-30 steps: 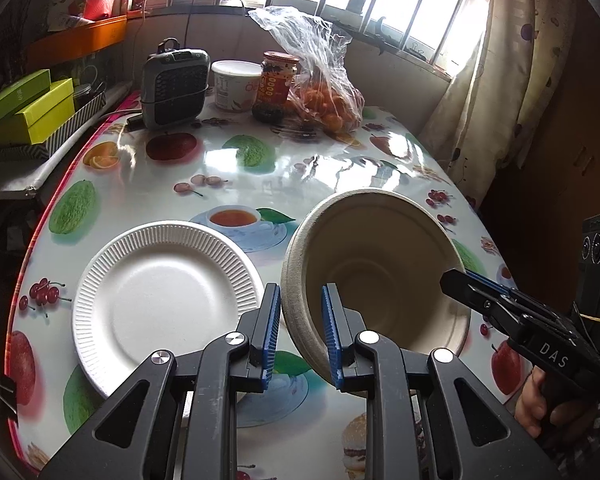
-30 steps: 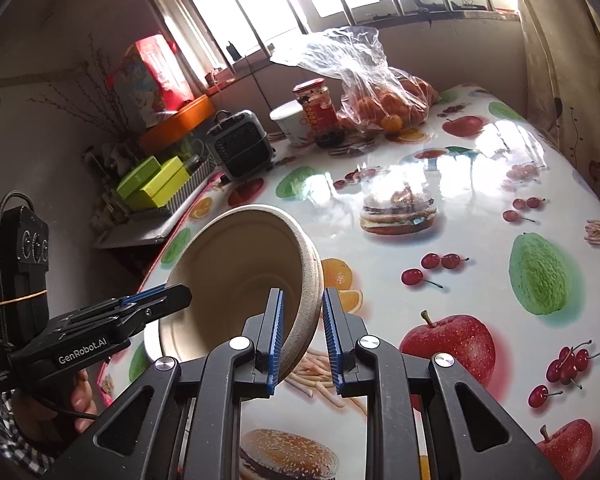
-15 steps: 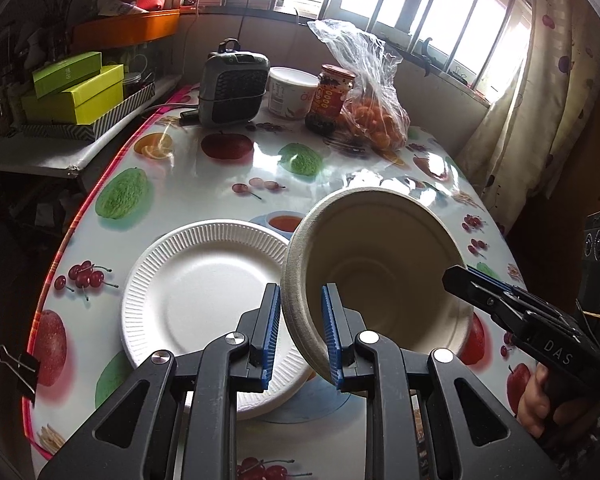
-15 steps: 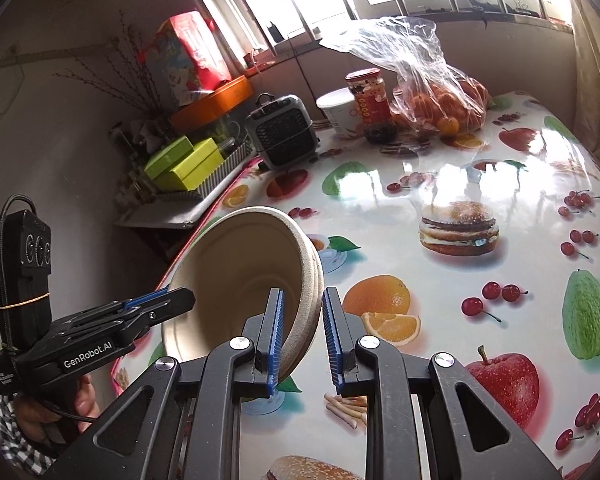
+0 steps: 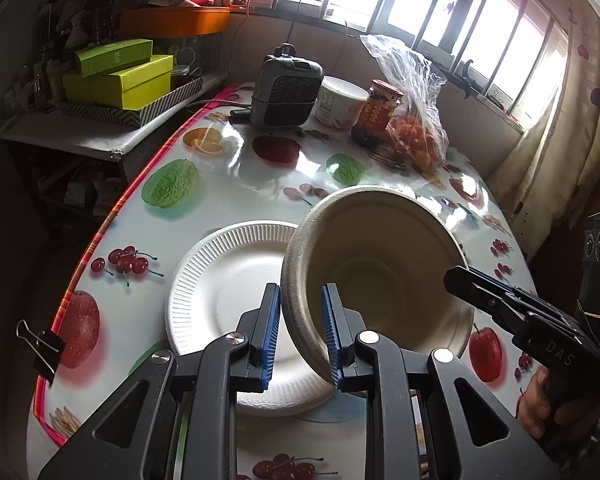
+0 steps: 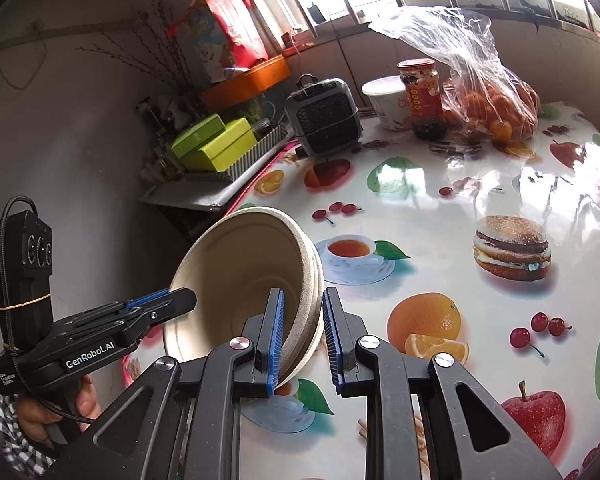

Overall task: Organize plates and bowls
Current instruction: 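Lift the brown bowl stack and carry it toward the white plate stack, then lower the bowl stack onto the center of the white plate stack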

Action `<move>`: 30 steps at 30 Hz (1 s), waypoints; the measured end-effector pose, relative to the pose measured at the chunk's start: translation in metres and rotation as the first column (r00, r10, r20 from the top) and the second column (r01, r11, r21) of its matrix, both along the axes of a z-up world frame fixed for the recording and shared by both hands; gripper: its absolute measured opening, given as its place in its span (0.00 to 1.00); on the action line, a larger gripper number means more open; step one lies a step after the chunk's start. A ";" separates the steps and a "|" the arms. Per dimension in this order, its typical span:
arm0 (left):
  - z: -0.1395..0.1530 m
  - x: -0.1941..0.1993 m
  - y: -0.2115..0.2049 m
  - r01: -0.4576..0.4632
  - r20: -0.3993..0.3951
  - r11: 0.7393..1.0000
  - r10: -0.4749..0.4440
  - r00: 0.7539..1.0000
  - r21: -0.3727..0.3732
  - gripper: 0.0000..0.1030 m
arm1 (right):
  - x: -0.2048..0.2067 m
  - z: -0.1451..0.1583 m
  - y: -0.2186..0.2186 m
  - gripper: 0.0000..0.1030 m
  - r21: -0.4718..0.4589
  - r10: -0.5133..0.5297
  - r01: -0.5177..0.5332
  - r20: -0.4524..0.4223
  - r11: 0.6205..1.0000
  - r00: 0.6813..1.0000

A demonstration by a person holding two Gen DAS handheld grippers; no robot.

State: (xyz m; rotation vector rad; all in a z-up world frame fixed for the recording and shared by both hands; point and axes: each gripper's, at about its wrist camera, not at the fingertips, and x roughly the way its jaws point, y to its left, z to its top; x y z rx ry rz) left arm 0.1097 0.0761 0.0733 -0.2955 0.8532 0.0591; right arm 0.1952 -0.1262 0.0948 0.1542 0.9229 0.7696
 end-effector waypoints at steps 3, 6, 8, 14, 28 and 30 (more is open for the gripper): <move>0.000 -0.002 0.008 -0.023 -0.004 1.000 0.023 1.000 -0.003 0.21 | 0.002 -0.001 0.008 0.19 0.003 0.024 -0.024 -0.005 1.000 1.000; 0.000 -0.003 0.014 -0.043 -0.008 0.999 0.043 0.999 -0.003 0.21 | 0.005 -0.003 0.015 0.19 0.006 0.042 -0.041 -0.015 0.999 0.999; 0.000 -0.003 0.018 -0.050 -0.008 0.999 0.050 0.999 -0.001 0.21 | 0.008 -0.004 0.020 0.19 0.009 0.047 -0.047 -0.020 0.999 0.999; 0.000 -0.001 0.034 -0.074 -0.007 0.997 0.074 0.997 -0.004 0.21 | 0.014 -0.009 0.038 0.19 0.009 0.066 -0.065 -0.037 0.998 0.997; -0.021 0.007 0.061 -0.093 -0.053 0.995 0.091 0.994 -0.027 0.21 | 0.023 -0.027 0.069 0.19 -0.029 0.081 -0.084 -0.077 0.996 0.994; -0.023 0.008 0.062 -0.091 -0.058 0.995 0.089 0.994 -0.032 0.21 | 0.024 -0.029 0.071 0.19 -0.033 0.078 -0.081 -0.083 0.996 0.994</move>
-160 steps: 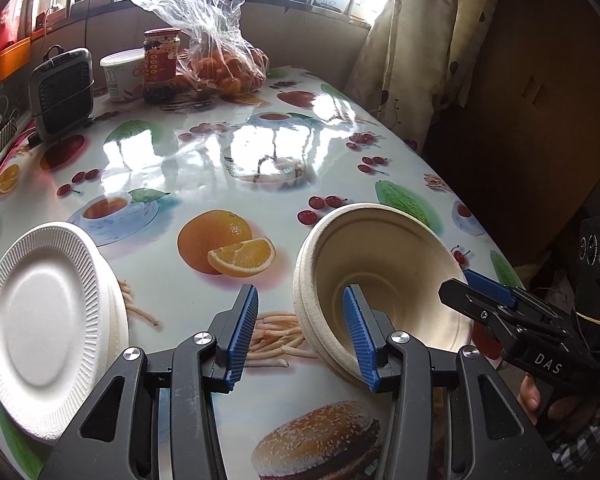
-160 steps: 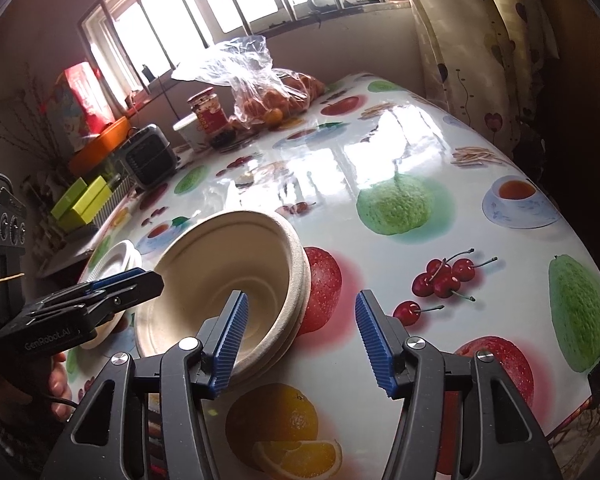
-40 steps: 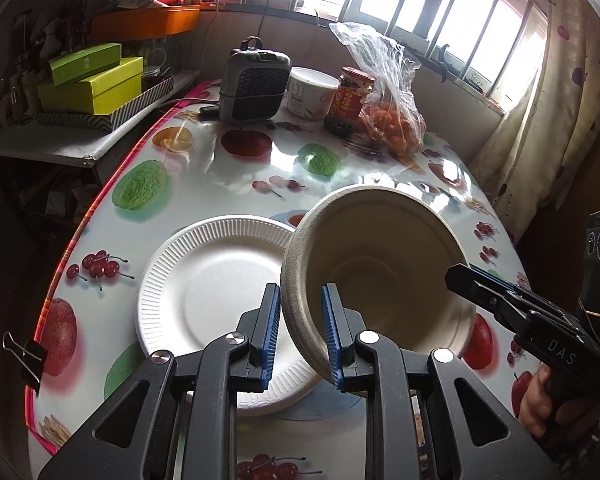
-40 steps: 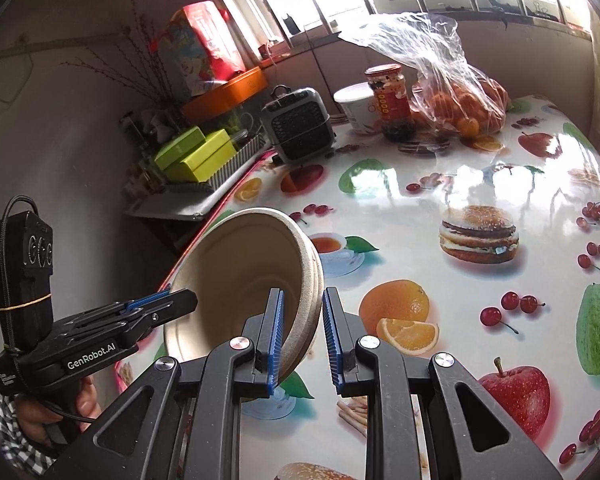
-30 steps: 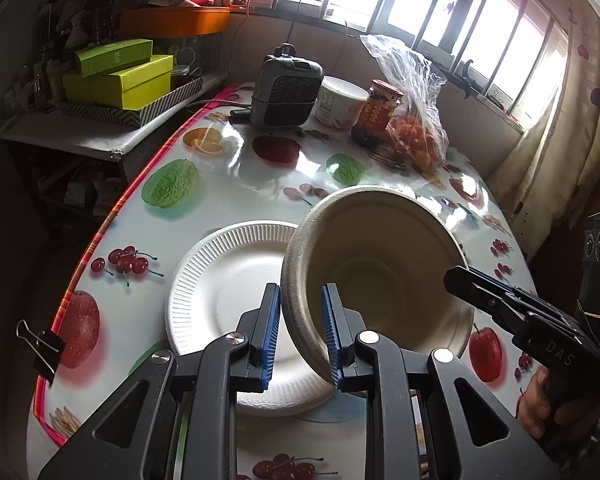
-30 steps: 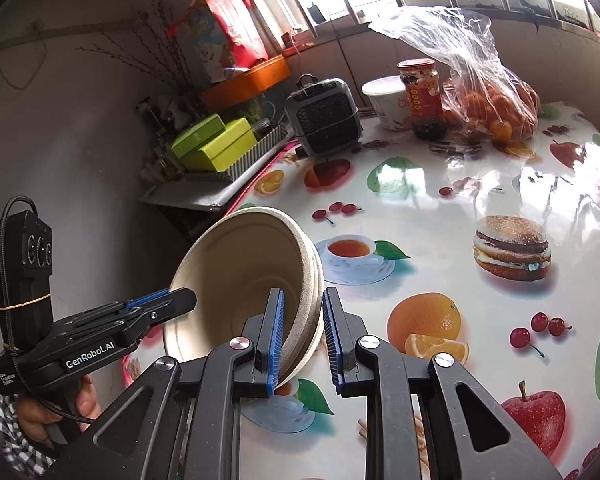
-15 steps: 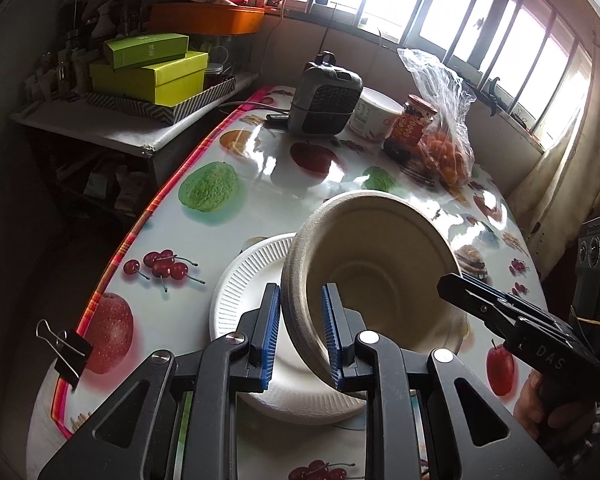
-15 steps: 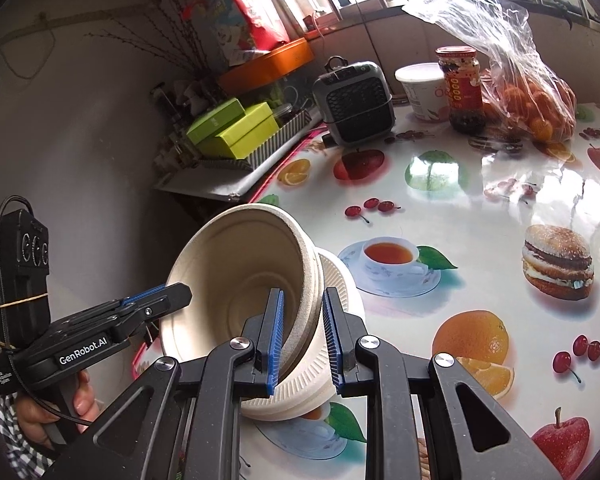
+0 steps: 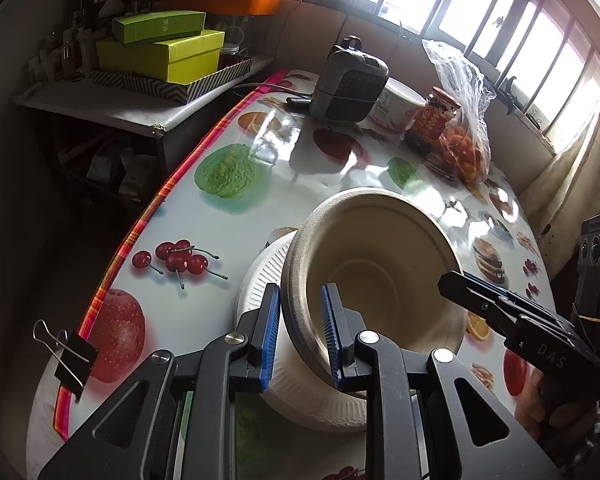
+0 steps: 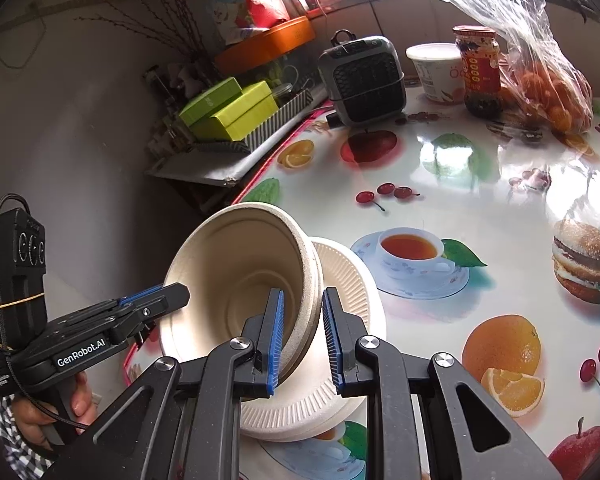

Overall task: Organize plates and bowls
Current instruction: 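Lower the bowl stack onto the center of the white plate stack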

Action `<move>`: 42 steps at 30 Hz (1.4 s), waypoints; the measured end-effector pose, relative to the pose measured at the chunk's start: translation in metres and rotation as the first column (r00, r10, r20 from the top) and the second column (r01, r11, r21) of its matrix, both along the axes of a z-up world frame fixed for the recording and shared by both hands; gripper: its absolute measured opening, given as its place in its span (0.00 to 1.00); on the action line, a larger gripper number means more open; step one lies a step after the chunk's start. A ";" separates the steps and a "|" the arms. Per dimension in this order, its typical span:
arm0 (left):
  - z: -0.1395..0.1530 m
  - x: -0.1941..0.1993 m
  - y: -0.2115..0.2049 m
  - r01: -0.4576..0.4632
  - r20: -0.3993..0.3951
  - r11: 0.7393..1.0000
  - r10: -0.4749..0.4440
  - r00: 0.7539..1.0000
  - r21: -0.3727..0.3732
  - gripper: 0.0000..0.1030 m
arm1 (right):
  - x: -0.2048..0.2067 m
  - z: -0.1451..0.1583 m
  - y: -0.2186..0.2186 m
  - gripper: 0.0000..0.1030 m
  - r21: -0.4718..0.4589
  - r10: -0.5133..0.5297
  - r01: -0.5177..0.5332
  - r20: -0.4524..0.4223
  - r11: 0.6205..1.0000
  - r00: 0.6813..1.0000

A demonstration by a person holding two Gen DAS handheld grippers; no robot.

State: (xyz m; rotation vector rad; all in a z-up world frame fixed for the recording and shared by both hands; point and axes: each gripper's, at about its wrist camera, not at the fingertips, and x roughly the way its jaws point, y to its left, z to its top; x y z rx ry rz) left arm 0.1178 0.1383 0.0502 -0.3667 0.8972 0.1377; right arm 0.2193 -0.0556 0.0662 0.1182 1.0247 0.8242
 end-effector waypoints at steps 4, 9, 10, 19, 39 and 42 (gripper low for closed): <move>-0.004 0.004 0.002 0.006 -0.007 1.000 -0.006 1.000 -0.008 0.21 | 0.002 -0.003 0.002 0.19 -0.014 -0.005 0.004 -0.005 1.000 1.000; -0.009 0.007 0.004 0.011 -0.018 1.000 -0.012 1.000 -0.021 0.21 | 0.006 -0.004 0.002 0.19 -0.020 -0.011 0.010 -0.013 1.000 1.000; -0.009 0.007 0.005 0.011 -0.017 1.000 -0.012 1.000 -0.024 0.21 | 0.006 -0.004 0.003 0.19 -0.022 -0.010 0.009 -0.011 1.000 1.000; -0.011 0.008 0.008 0.012 -0.014 0.999 -0.012 1.000 -0.044 0.21 | 0.006 -0.004 0.004 0.19 -0.024 -0.012 0.011 -0.008 1.000 1.000; -0.009 0.002 0.006 0.009 0.001 0.999 -0.009 1.000 -0.036 0.27 | 0.001 0.000 0.000 0.33 -0.018 -0.025 0.025 0.006 1.000 1.000; -0.006 -0.001 0.005 0.005 0.005 1.000 -0.004 1.000 -0.024 0.29 | -0.003 0.002 -0.001 0.39 -0.018 -0.033 0.034 0.016 0.999 0.999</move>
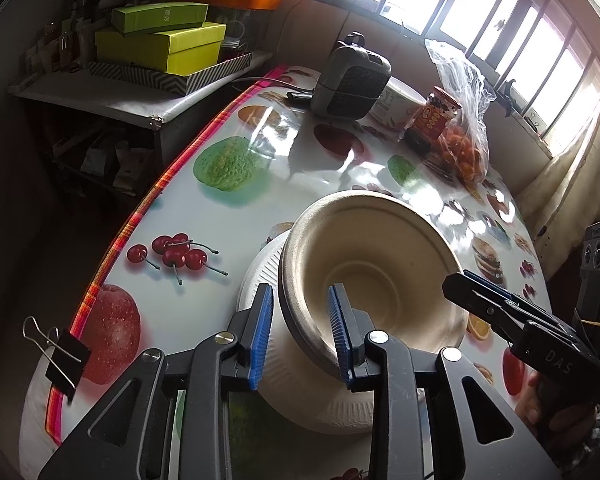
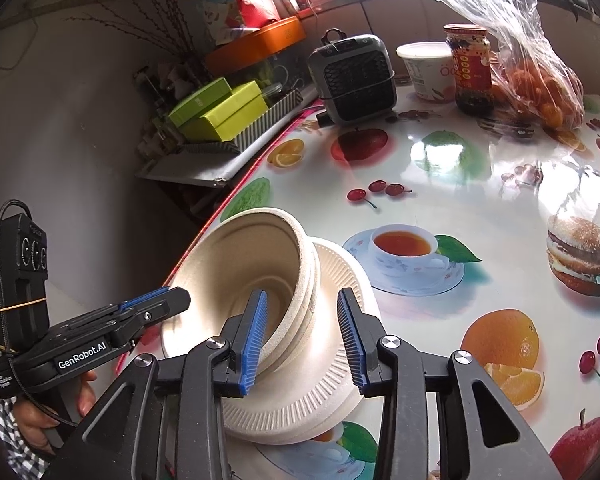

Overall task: Organize plates and bowls
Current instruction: 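Lower the bowl stack onto the center of the white plate stack, then open both grippers and withdraw them from the bowl rims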

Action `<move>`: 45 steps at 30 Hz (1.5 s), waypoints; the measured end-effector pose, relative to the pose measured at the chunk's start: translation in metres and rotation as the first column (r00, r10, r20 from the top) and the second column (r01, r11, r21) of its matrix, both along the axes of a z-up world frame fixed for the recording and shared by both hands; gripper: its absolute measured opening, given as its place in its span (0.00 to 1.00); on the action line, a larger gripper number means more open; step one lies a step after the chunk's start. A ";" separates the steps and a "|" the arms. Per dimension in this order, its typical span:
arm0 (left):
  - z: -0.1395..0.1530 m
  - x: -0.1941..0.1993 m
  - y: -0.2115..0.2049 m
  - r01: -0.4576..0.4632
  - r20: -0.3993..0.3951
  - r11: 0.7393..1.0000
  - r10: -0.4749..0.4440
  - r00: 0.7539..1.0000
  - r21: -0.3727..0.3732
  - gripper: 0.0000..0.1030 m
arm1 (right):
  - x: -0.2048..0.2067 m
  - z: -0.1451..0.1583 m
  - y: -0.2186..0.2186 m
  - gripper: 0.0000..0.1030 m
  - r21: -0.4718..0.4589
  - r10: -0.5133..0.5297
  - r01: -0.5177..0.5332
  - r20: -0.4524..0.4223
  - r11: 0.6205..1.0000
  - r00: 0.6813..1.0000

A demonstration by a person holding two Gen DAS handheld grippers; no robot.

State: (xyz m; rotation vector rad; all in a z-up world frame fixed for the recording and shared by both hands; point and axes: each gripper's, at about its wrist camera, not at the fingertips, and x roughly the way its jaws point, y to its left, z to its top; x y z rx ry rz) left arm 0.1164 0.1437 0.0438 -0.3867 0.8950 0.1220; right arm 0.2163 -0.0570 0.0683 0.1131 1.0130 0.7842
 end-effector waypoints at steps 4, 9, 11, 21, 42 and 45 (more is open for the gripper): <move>0.004 -0.007 -0.002 -0.002 0.009 1.000 0.002 1.000 0.019 0.36 | -0.007 0.004 -0.003 0.46 0.000 -0.006 0.006 0.020 1.000 1.000; 0.011 -0.023 -0.006 -0.010 0.036 0.999 0.009 0.999 0.038 0.40 | -0.023 0.013 -0.008 0.50 -0.006 -0.012 0.012 0.069 1.000 0.998; 0.016 -0.031 -0.012 -0.018 0.050 0.994 0.012 0.999 0.106 0.43 | -0.030 0.015 -0.011 0.51 -0.003 -0.013 0.013 0.081 1.000 0.997; 0.016 -0.068 -0.035 -0.011 0.080 0.984 -0.004 0.997 0.179 0.48 | -0.072 0.013 -0.032 0.58 -0.066 -0.042 0.054 0.172 0.996 0.984; -0.049 -0.110 -0.071 0.054 -0.001 0.959 -0.056 0.998 0.277 0.48 | -0.129 -0.041 -0.048 0.73 -0.261 -0.037 0.087 0.191 0.961 0.981; -0.058 -0.109 -0.073 0.066 -0.025 0.962 -0.062 0.998 0.266 0.48 | -0.131 -0.047 -0.044 0.76 -0.291 -0.031 0.086 0.189 0.953 0.981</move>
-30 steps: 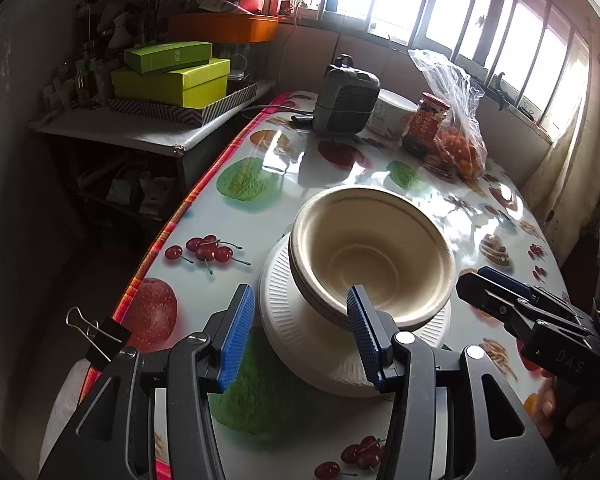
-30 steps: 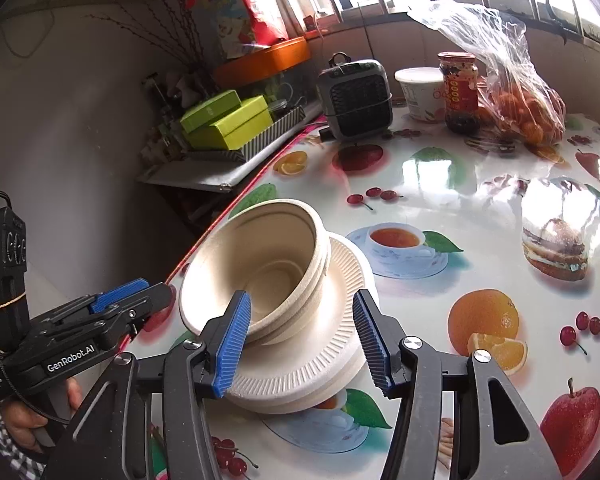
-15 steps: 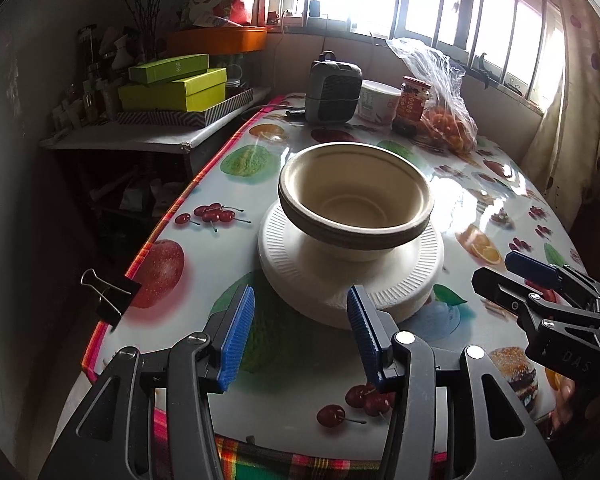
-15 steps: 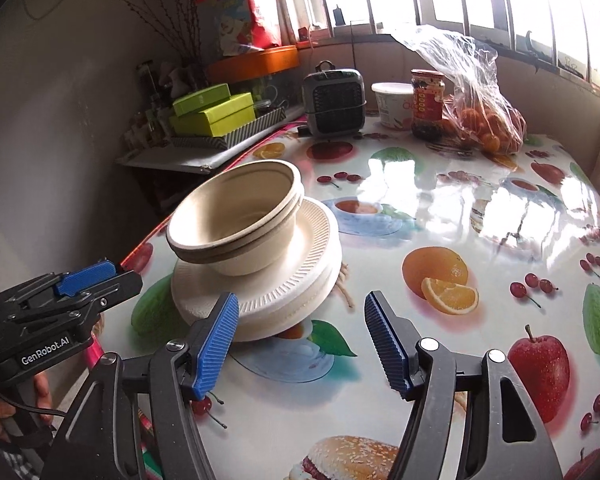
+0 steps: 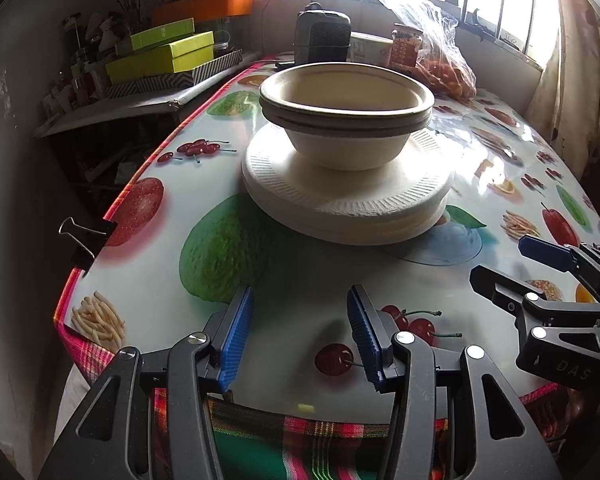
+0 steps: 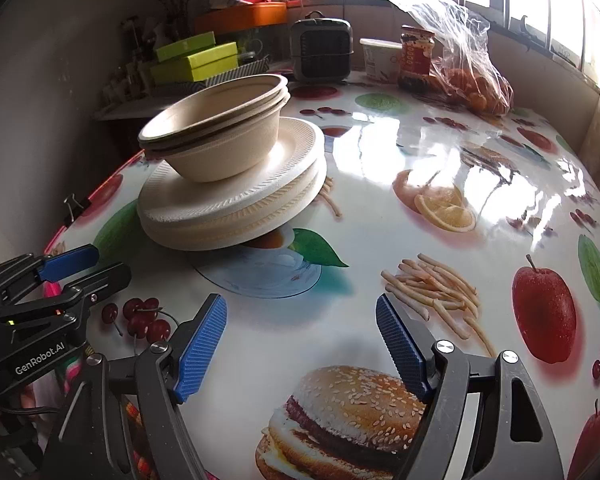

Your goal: Organize plates and bowls

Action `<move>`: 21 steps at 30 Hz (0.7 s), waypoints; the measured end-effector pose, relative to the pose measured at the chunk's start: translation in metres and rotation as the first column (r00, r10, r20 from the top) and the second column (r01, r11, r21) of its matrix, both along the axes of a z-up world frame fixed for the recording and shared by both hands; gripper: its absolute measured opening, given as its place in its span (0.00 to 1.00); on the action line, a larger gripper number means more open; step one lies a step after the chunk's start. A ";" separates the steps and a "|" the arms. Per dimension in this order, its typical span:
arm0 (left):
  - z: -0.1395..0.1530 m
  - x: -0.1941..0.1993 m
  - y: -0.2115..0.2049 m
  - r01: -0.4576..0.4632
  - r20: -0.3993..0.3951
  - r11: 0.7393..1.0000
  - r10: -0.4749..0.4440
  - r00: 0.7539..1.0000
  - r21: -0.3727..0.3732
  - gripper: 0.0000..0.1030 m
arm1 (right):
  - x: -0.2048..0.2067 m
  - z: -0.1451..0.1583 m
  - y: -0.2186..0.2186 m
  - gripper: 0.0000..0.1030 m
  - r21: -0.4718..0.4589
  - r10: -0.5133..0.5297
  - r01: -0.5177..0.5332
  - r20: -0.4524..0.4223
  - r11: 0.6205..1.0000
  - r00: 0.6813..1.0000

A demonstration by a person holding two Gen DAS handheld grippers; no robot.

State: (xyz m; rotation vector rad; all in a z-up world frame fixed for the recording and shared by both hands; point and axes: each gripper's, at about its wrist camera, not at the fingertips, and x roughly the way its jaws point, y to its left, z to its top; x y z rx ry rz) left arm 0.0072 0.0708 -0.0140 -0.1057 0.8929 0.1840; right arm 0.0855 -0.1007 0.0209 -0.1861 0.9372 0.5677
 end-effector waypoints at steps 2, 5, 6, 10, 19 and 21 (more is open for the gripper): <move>-0.003 -0.001 -0.001 -0.004 0.003 1.000 0.004 1.000 0.005 0.48 | 0.000 -0.004 0.001 0.77 -0.015 -0.005 0.005 -0.006 1.000 1.000; -0.004 0.000 -0.003 0.000 0.006 1.000 0.000 1.000 0.014 0.48 | -0.001 -0.006 0.001 0.82 -0.023 -0.013 0.013 0.006 1.000 1.000; -0.004 0.000 -0.003 0.001 0.008 1.000 -0.001 1.000 0.017 0.48 | -0.001 -0.006 0.000 0.83 -0.023 -0.016 0.016 0.006 1.000 1.000; -0.005 0.002 -0.005 -0.004 0.021 1.000 0.004 1.000 0.014 0.51 | -0.003 -0.008 -0.001 0.88 -0.045 -0.040 0.041 0.025 0.998 0.999; -0.006 0.003 -0.007 -0.023 0.038 1.000 0.023 0.999 0.010 0.59 | -0.004 -0.011 -0.004 0.99 -0.053 -0.071 0.073 0.026 0.996 0.997; -0.006 0.003 -0.007 -0.023 0.037 1.000 0.023 0.999 0.012 0.59 | -0.004 -0.011 -0.004 0.99 -0.054 -0.072 0.073 0.027 0.996 0.997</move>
